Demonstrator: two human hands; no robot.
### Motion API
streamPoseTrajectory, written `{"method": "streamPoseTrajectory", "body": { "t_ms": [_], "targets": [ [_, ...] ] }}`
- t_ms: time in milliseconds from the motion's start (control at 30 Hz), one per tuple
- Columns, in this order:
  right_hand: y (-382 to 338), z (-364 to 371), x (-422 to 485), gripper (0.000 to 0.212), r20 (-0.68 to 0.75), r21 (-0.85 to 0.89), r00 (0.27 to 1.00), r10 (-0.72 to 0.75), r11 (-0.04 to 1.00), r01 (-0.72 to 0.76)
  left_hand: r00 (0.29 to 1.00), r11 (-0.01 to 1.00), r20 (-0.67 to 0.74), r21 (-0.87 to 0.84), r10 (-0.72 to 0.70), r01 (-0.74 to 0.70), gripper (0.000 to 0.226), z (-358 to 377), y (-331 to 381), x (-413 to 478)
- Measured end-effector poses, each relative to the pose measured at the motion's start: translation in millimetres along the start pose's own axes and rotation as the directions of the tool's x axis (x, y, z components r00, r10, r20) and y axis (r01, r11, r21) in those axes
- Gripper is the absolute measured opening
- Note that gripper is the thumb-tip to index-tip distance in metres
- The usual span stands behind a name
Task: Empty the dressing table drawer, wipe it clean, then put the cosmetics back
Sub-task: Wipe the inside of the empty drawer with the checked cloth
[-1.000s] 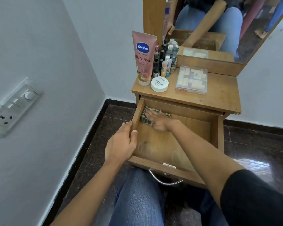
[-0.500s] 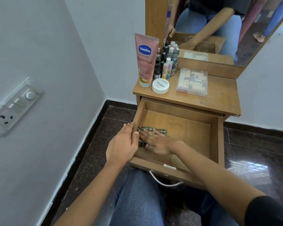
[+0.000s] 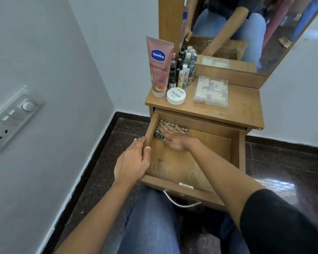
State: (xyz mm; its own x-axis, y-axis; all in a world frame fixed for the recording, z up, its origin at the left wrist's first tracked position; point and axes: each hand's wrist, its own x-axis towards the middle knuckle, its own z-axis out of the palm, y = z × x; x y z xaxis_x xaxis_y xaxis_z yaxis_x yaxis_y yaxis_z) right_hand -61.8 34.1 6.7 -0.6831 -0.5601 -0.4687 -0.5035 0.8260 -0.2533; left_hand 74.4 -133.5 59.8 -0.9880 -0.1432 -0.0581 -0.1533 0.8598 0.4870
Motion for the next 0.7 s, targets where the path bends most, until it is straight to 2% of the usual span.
{"method": "streamPoseTrajectory", "body": {
  "t_ms": [133, 333, 533, 700],
  "targets": [
    [2, 4, -11, 0.058, -0.009, 0.035, 1.000, 0.027, 0.999, -0.026, 1.000, 1.000, -0.006, 0.002, -0.002, 0.002, 0.048, 0, 0, -2],
    [45, 17, -55, 0.060, -0.001, 0.088, 0.994, 0.106, 0.990, -0.105, 1.000, 1.000, -0.010, -0.001, -0.006, 0.006, 0.049, -1, 0, -1],
    [77, 32, -100, 0.065, 0.023, 0.164, 0.968, 0.250, 0.954, -0.250, 1.000, 1.000, -0.021, -0.016, -0.005, 0.005, 0.049, -1, 0, -1],
    [68, 38, -98, 0.064, 0.009, 0.273, 0.937, 0.351, 0.900, -0.340, 1.000, 1.000, -0.023, -0.013, 0.009, -0.010, 0.049, 0, 1, -2]
  ]
}}
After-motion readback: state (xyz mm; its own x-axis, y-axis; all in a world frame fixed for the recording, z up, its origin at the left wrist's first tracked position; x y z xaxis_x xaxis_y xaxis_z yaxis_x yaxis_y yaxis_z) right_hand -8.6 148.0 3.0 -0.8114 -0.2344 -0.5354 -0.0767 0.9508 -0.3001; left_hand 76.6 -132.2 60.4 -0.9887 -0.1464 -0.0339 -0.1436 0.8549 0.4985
